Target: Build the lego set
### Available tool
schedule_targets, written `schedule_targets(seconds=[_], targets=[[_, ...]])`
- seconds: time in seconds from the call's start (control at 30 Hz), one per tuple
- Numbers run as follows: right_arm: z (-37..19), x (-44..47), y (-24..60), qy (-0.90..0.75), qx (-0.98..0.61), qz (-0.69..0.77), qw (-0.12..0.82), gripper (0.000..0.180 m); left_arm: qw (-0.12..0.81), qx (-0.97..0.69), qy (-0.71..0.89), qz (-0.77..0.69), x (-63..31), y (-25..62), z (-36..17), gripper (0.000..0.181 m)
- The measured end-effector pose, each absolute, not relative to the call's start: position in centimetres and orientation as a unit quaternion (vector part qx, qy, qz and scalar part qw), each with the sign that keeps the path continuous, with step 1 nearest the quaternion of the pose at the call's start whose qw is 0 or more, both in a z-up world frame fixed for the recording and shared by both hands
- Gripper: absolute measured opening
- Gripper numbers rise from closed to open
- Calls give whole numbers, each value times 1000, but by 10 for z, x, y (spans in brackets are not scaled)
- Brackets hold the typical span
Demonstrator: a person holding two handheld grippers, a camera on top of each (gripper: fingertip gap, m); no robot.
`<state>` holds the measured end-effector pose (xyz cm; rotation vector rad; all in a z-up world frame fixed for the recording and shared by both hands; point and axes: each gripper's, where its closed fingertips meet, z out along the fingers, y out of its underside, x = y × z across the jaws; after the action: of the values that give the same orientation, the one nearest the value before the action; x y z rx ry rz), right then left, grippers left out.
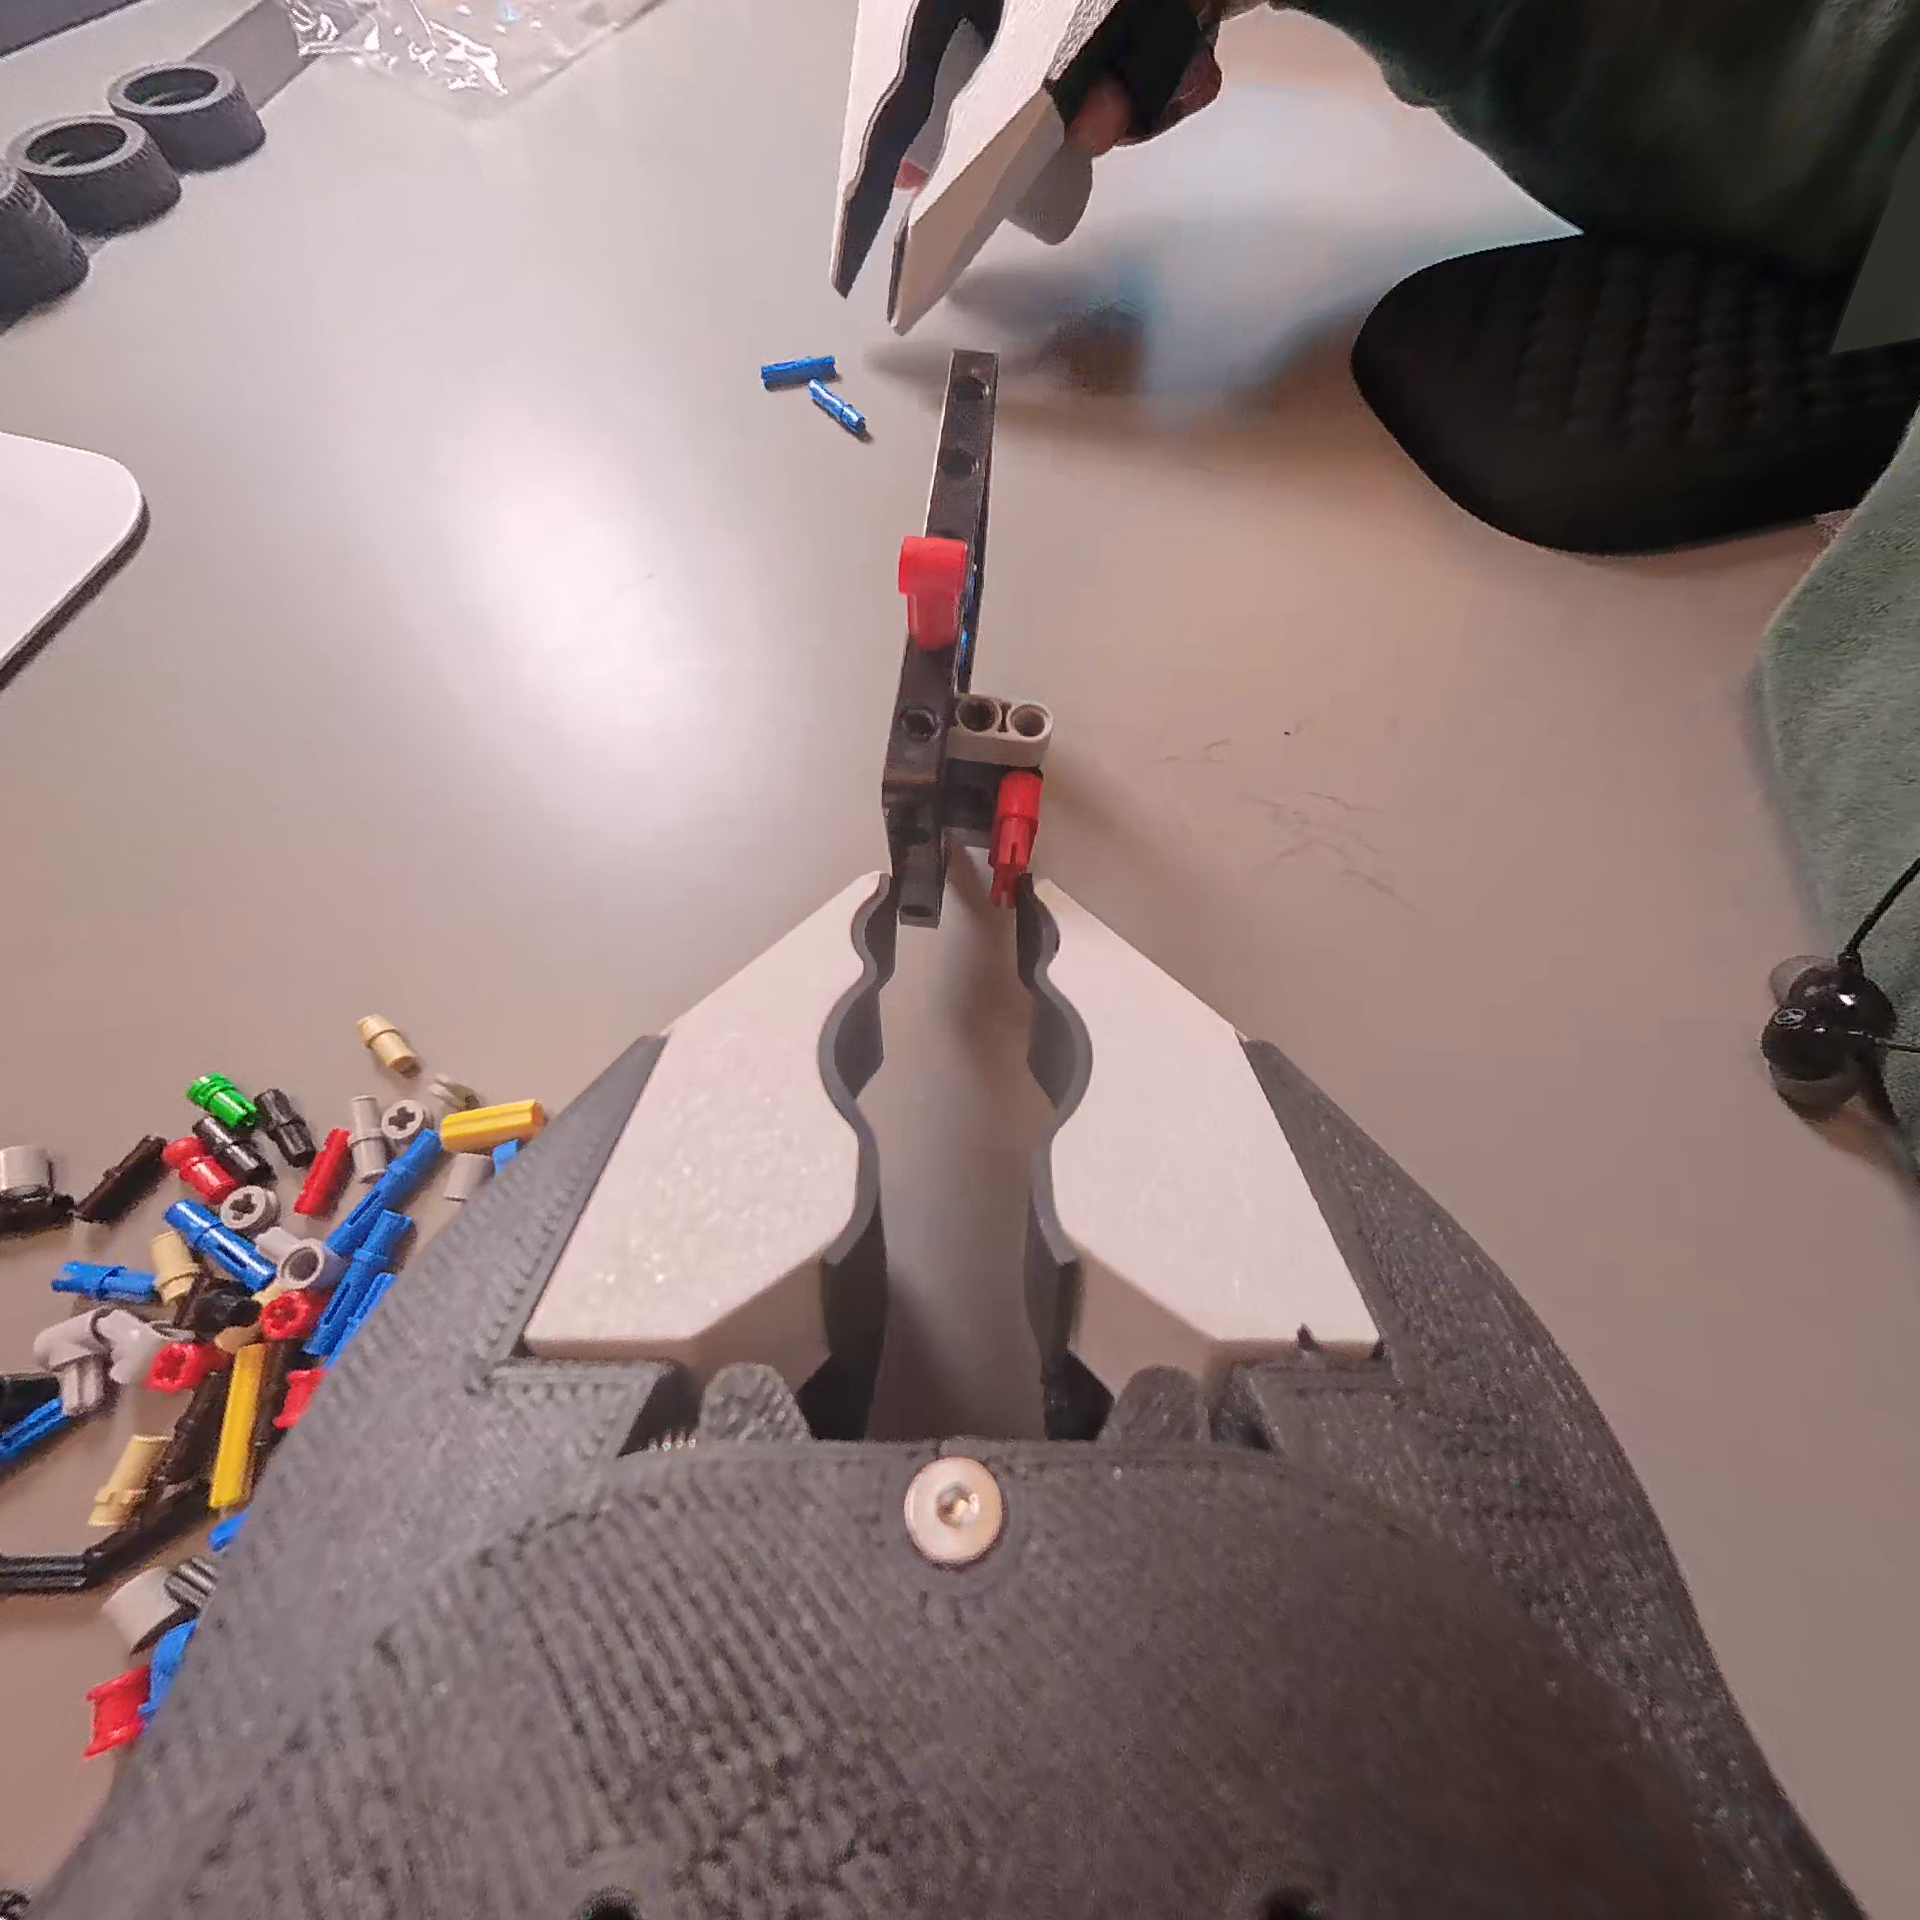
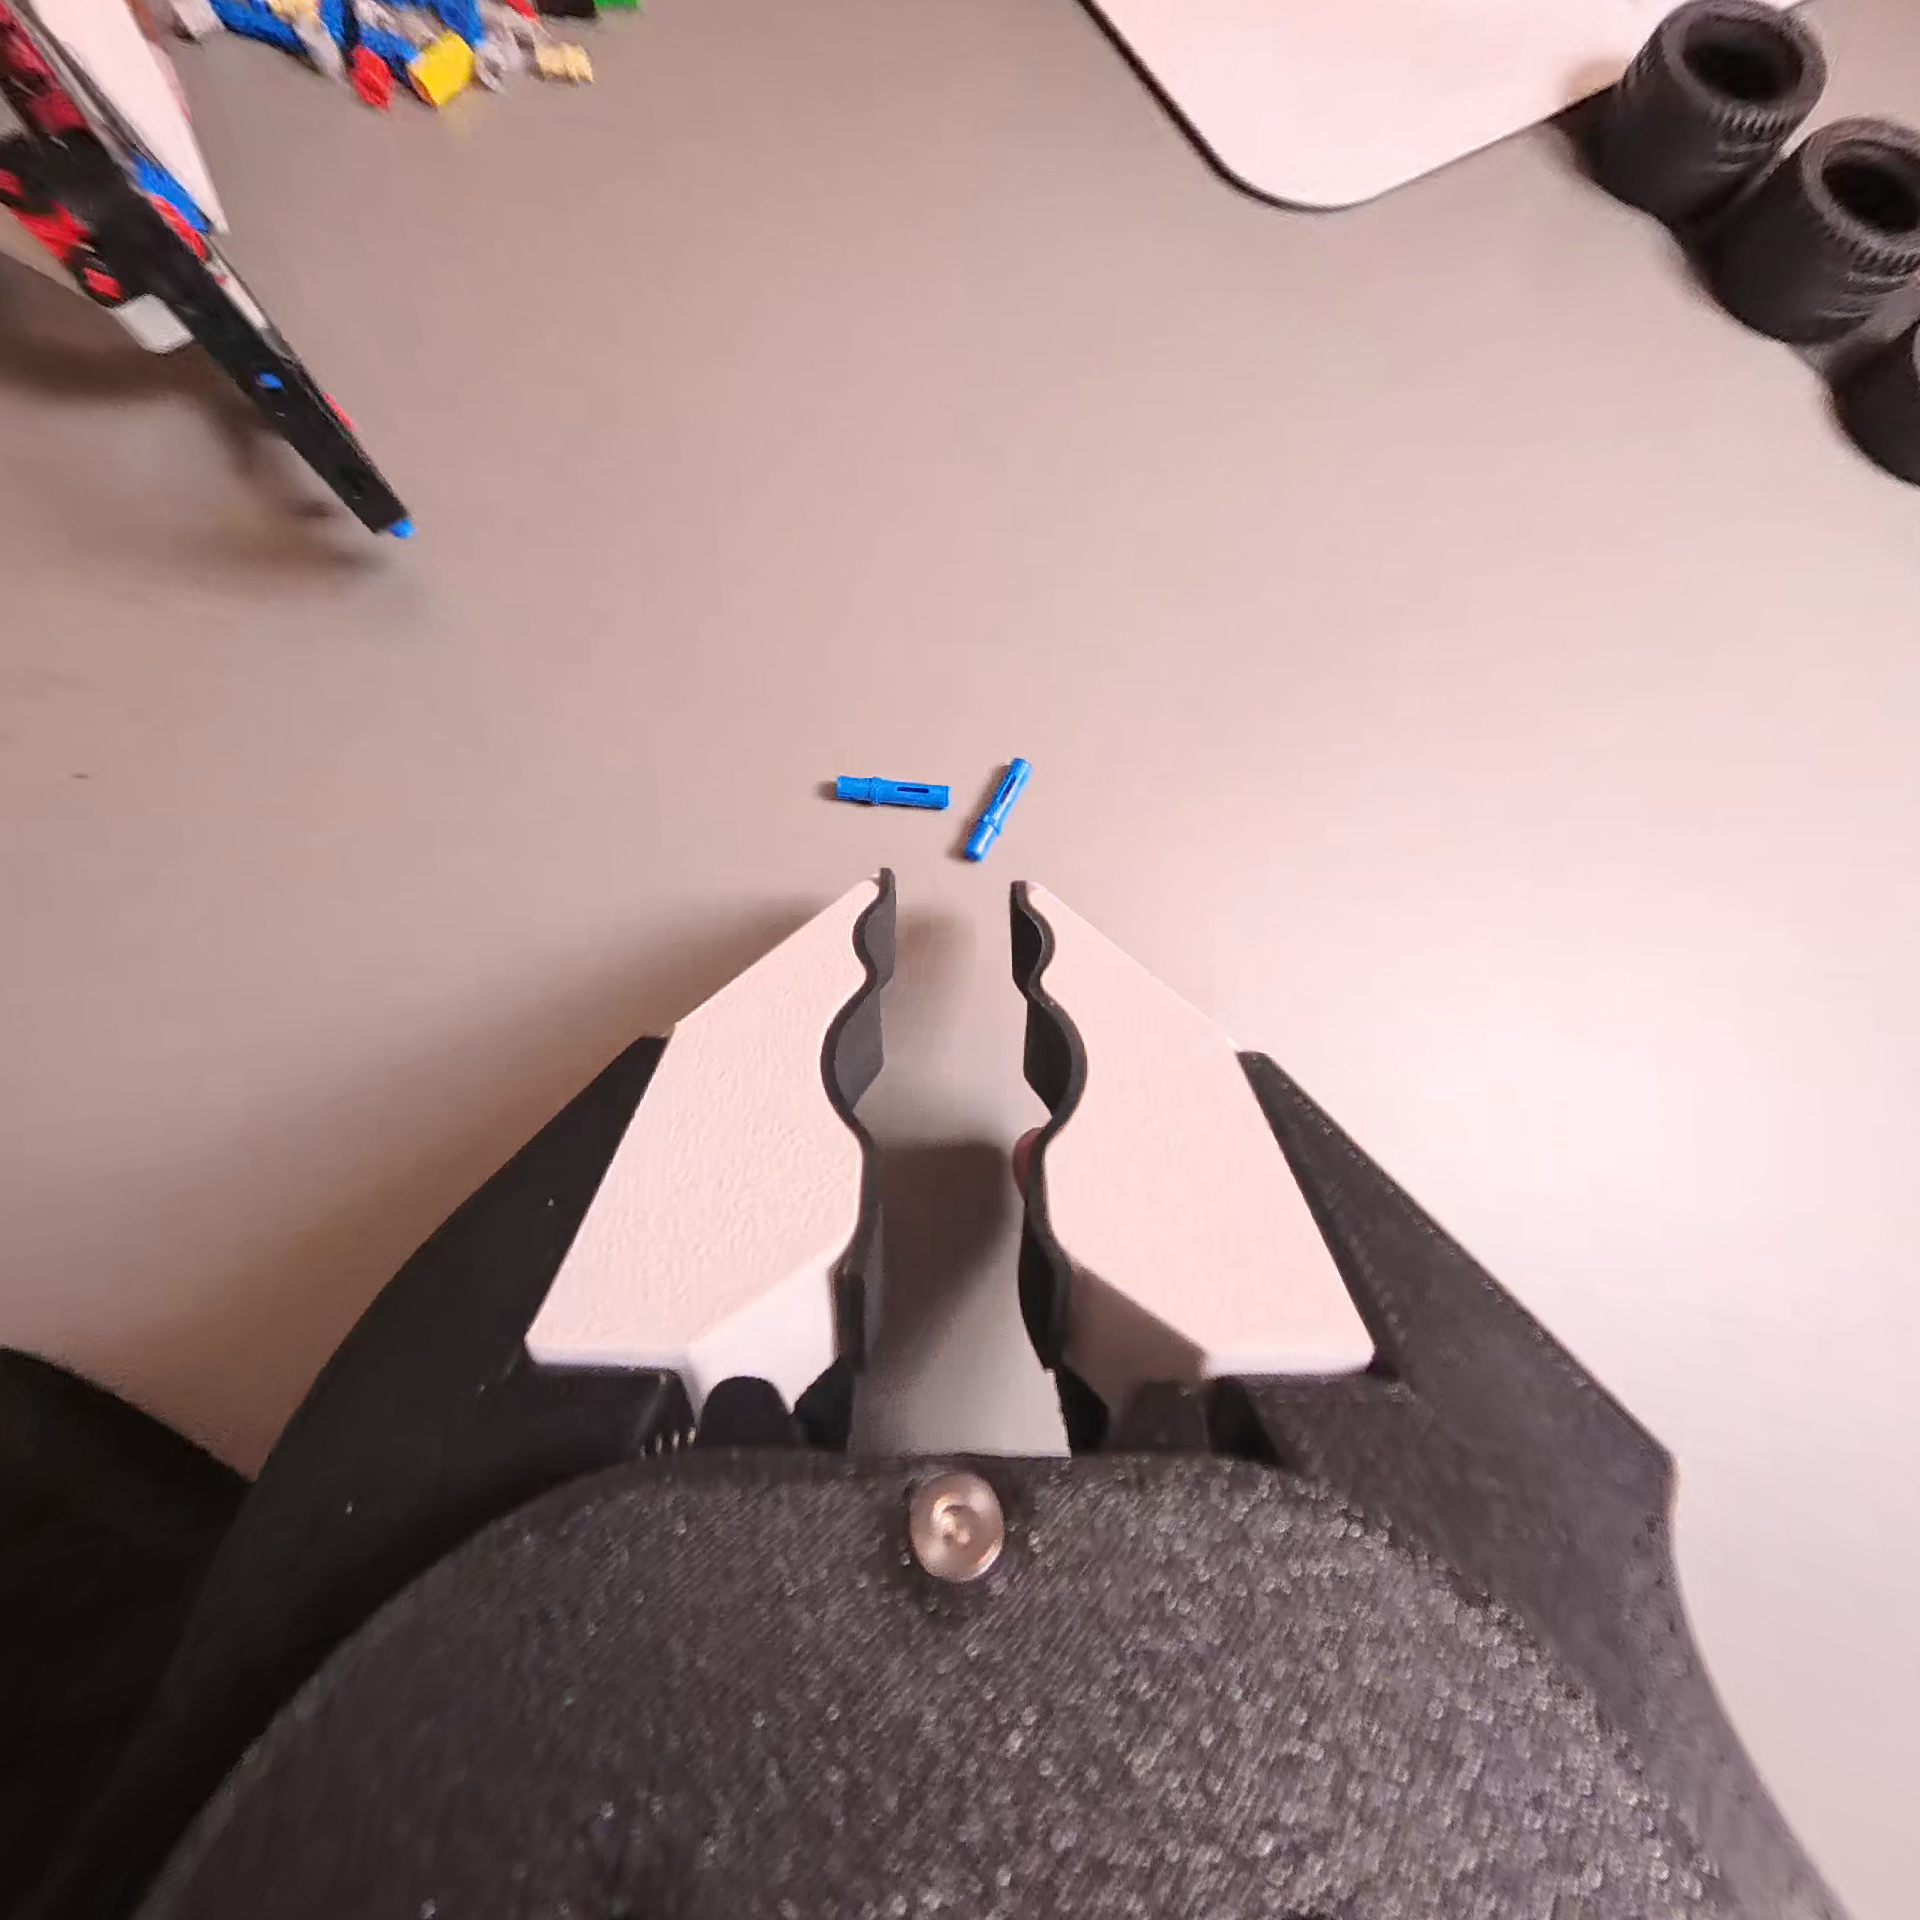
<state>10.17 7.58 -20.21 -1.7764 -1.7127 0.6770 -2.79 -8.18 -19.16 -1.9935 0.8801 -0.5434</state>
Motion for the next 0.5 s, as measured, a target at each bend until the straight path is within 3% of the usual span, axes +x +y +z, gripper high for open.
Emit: schedule_targets(seconds=[0.3,0.5], targets=[[-214,84,84,-655,-670,224,268,18,438,-800,351,-214,-28,-81,-190,22],[-217,81,87,-663,-672,194,267,4,438,-800,350,-215,-28,-81,-190,22]])
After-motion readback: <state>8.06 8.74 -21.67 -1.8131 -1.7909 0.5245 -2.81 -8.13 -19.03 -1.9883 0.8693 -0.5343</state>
